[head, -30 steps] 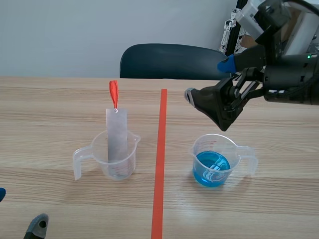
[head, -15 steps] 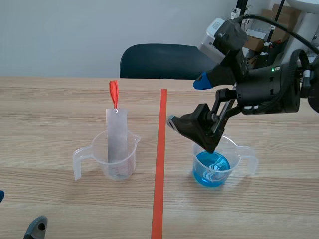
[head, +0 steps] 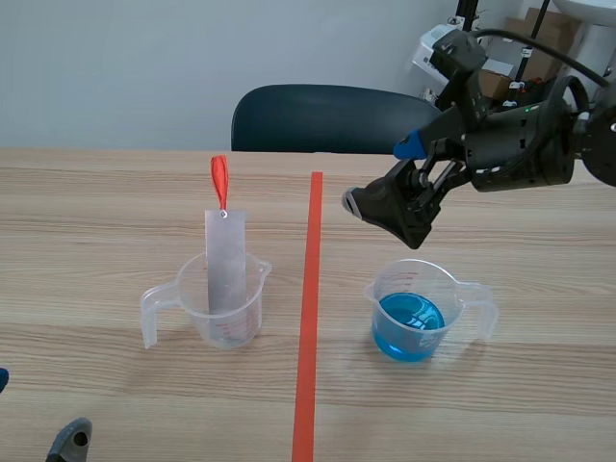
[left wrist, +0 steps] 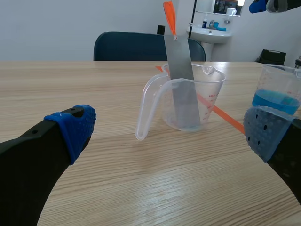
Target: Do the redox reaction experiment. lift the metal plate out of the left beaker
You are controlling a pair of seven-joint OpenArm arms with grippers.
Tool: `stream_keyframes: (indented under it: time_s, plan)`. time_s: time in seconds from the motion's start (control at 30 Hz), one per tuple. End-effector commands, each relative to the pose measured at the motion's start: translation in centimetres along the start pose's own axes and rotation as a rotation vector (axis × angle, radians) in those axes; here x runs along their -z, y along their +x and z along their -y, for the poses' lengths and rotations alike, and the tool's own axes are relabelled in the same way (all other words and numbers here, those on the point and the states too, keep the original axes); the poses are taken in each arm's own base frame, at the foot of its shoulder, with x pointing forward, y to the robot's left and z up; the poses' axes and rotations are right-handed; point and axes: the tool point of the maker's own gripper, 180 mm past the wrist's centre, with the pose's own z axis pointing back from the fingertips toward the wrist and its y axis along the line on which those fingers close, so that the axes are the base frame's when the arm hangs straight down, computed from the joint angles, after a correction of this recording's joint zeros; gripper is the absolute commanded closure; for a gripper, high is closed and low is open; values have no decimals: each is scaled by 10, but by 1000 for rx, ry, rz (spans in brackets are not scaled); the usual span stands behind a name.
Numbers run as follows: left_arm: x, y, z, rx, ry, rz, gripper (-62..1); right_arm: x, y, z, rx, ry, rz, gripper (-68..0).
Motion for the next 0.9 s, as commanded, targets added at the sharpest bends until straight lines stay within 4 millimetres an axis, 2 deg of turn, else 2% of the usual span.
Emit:
stream_keyframes:
  time_s: [0.0, 0.17, 0.4, 0.67, 0.87]
  plan:
    - [3, 8, -3, 11, -10, 32, -623, 1, 20, 4, -8, 13, 49, -679]
    - [3, 8, -2, 10, -12, 29, -623, 10, 23, 5, 9, 59, 48, -679]
    - [3, 8, -2, 10, -12, 29, -623, 27, 30, -5, -5, 110, 41, -679]
    - [3, 7, -2, 10, -12, 25, -623, 41, 37, 9, -16, 82, 16, -679]
    - [3, 3, -2, 10, -12, 1, -623, 53, 37, 4, -16, 124, 7, -679]
